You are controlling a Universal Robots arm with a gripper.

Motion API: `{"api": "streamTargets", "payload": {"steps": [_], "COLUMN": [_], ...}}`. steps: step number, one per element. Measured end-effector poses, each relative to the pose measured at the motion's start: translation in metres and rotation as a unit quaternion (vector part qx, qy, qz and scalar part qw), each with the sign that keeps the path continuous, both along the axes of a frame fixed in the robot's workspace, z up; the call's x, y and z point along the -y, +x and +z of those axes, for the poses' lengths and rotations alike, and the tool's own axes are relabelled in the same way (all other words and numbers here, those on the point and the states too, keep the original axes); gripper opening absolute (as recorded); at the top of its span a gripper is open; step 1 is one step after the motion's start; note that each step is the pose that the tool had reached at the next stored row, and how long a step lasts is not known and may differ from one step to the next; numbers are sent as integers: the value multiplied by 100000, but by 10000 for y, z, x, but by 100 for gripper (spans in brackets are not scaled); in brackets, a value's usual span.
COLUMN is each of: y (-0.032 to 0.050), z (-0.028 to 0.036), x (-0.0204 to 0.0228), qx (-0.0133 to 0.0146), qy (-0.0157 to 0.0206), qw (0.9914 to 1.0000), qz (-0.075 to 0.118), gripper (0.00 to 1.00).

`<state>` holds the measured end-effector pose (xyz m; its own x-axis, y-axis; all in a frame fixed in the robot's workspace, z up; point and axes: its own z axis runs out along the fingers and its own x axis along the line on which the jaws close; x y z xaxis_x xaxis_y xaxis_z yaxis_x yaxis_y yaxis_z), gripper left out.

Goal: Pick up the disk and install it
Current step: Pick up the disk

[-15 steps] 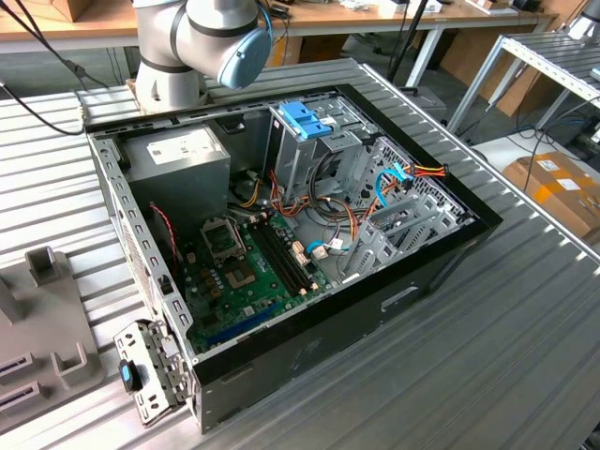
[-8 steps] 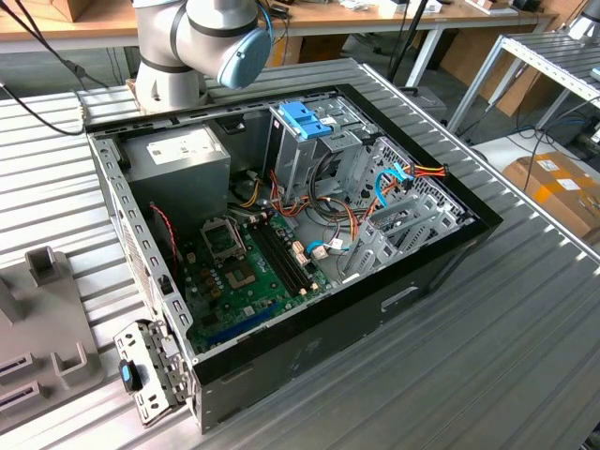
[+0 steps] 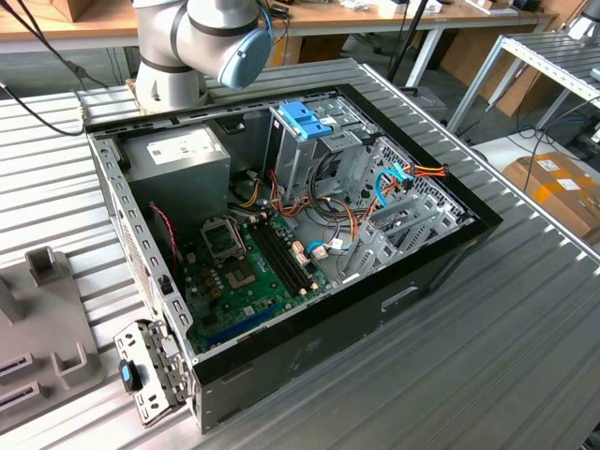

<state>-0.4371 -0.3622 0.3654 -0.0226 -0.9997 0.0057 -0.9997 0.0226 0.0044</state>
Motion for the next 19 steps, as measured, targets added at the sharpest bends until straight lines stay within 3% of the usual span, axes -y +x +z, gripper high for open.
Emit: {"api": "streamTargets", "payload": {"steps": [7,15,19], "y": [124,126,126], "z": [-20,-150,-161], "x": [-1,0,0], "qx": [3,-2,-8], "qy": [-2,-137,-146], "qw": [99997,99995,99996], "qz": [735,972,867], "gripper": [11,11,11]}}
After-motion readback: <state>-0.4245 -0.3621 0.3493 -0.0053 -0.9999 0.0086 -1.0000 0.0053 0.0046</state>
